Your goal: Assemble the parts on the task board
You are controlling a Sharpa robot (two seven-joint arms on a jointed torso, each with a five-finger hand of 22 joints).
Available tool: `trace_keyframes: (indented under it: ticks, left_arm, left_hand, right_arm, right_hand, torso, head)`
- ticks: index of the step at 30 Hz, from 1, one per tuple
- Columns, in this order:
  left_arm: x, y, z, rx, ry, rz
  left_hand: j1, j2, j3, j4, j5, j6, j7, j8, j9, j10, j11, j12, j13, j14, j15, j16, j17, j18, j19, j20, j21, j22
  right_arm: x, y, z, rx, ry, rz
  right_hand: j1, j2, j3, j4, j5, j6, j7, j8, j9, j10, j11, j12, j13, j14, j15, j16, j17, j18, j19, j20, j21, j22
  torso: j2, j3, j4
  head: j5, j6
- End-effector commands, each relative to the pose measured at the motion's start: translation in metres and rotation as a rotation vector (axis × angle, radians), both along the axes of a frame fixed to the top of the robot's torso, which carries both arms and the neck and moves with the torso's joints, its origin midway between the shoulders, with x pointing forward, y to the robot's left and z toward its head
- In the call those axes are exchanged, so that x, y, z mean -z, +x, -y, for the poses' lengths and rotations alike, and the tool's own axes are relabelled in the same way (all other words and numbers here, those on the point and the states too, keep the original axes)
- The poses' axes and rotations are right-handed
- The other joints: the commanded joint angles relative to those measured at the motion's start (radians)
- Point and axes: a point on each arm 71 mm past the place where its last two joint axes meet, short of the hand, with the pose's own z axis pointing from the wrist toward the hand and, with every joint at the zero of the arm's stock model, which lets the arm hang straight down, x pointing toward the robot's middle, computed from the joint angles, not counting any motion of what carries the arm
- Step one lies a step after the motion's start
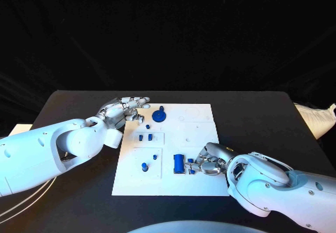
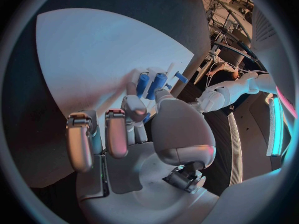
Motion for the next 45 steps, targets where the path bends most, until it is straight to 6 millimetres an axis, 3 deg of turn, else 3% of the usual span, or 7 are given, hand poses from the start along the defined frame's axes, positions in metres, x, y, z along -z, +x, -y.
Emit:
trace_keyframes:
  ticks: [1,12,16,21,28,37,45]
  left_arm:
    - [-0.001,-0.001,0.002,0.018,-0.009,0.007]
    - [-0.001,-0.001,0.001,0.017,-0.009,0.006]
    - [-0.001,-0.001,0.001,0.016,-0.008,0.006]
    - [-0.001,-0.001,0.001,0.017,-0.009,0.006]
    - [-0.001,-0.001,0.001,0.016,-0.009,0.006]
    - [-0.001,-0.001,0.001,0.015,-0.008,0.006]
    - [-0.001,-0.001,0.000,0.012,-0.007,0.007]
  left_hand:
    - [-0.001,0.007,-0.003,0.000,0.003,-0.002,0.000,0.003,0.000,-0.006,-0.002,0.004,0.001,-0.006,-0.002,0.002,-0.001,0.017,-0.004,0.002,-0.004,-0.001]
    - [-0.001,0.007,-0.003,0.000,0.003,-0.002,0.000,0.003,0.000,-0.006,-0.002,0.004,0.001,-0.006,-0.002,0.002,-0.001,0.017,-0.004,0.002,-0.004,-0.001]
    - [-0.001,0.007,-0.003,0.000,0.003,-0.002,0.000,0.003,0.000,-0.006,-0.002,0.004,0.001,-0.006,-0.002,0.002,-0.001,0.017,-0.004,0.002,-0.004,-0.001]
    - [-0.001,0.007,-0.003,0.000,0.003,-0.002,0.000,0.003,0.000,-0.006,-0.002,0.004,0.001,-0.006,-0.002,0.002,-0.001,0.017,-0.004,0.002,-0.004,-0.001]
    - [-0.001,0.007,-0.003,0.000,0.003,-0.002,0.000,0.003,0.000,-0.006,-0.002,0.004,0.001,-0.006,-0.002,0.002,-0.001,0.017,-0.004,0.002,-0.004,-0.001]
    - [-0.001,0.007,-0.003,0.000,0.003,-0.002,0.000,0.003,0.000,-0.006,-0.002,0.004,0.001,-0.006,-0.002,0.002,-0.001,0.017,-0.004,0.002,-0.004,-0.001]
    - [-0.001,0.007,-0.003,0.000,0.003,-0.002,0.000,0.003,0.000,-0.006,-0.002,0.004,0.001,-0.006,-0.002,0.002,-0.001,0.017,-0.004,0.002,-0.004,-0.001]
  right_arm:
    - [-0.001,-0.002,-0.001,-0.019,-0.012,0.011]
    - [-0.005,-0.004,0.008,-0.011,-0.025,0.025]
    - [-0.003,-0.003,0.011,-0.018,-0.035,0.022]
    - [-0.001,-0.002,0.010,-0.036,-0.039,0.015]
    - [0.003,0.002,0.007,-0.046,-0.050,0.008]
    - [0.007,0.007,0.007,-0.038,-0.060,0.009]
    - [0.003,0.008,0.006,-0.034,0.008,0.043]
  right_hand:
    - [-0.008,0.000,-0.010,0.000,-0.008,0.008,0.002,0.008,0.002,0.009,0.001,0.008,0.002,0.073,-0.009,0.006,0.099,-0.017,0.094,-0.007,0.008,0.250]
    - [-0.008,0.008,-0.015,-0.001,-0.005,0.009,0.001,0.009,0.003,0.009,0.000,0.008,0.003,0.073,-0.009,0.006,0.100,-0.017,0.094,-0.007,0.008,0.250]
    - [0.026,0.011,-0.021,-0.009,-0.011,0.007,0.001,0.009,0.005,0.009,0.000,0.007,0.005,0.073,-0.010,0.006,0.100,-0.017,0.094,-0.007,0.009,0.251]
    - [0.136,0.007,-0.034,-0.044,-0.103,0.002,0.002,0.011,0.009,0.007,0.001,0.002,0.006,0.072,-0.009,0.004,0.098,-0.017,0.094,-0.008,0.008,0.250]
    - [0.205,0.013,-0.050,-0.071,-0.172,0.000,0.003,0.013,0.011,0.007,0.001,0.000,0.007,0.073,-0.009,0.004,0.099,-0.018,0.094,-0.007,0.009,0.251]
    - [0.221,0.024,-0.053,-0.075,-0.183,0.001,0.003,0.014,0.012,0.007,0.001,0.000,0.009,0.073,-0.009,0.005,0.100,-0.018,0.095,-0.007,0.010,0.252]
    - [0.198,0.029,-0.083,-0.049,-0.163,-0.005,0.006,0.011,0.012,0.004,0.004,-0.013,0.003,0.072,-0.007,0.001,0.095,-0.017,0.092,-0.006,0.006,0.249]
  torso:
    - [0.000,0.0008,0.0000]
    - [0.000,0.0006,-0.0003]
    - [0.000,0.0006,-0.0005]
    - [0.000,0.0003,-0.0001]
    - [0.001,0.0002,0.0013]
    - [0.001,0.0006,0.0007]
    - [-0.001,0.0011,-0.0004]
  head:
    - [0.001,0.000]
    - [0.000,0.002]
    - [-0.001,0.003]
    - [-0.003,0.005]
    - [-0.001,0.002]
    - [0.001,0.002]
    - [0.001,0.003]
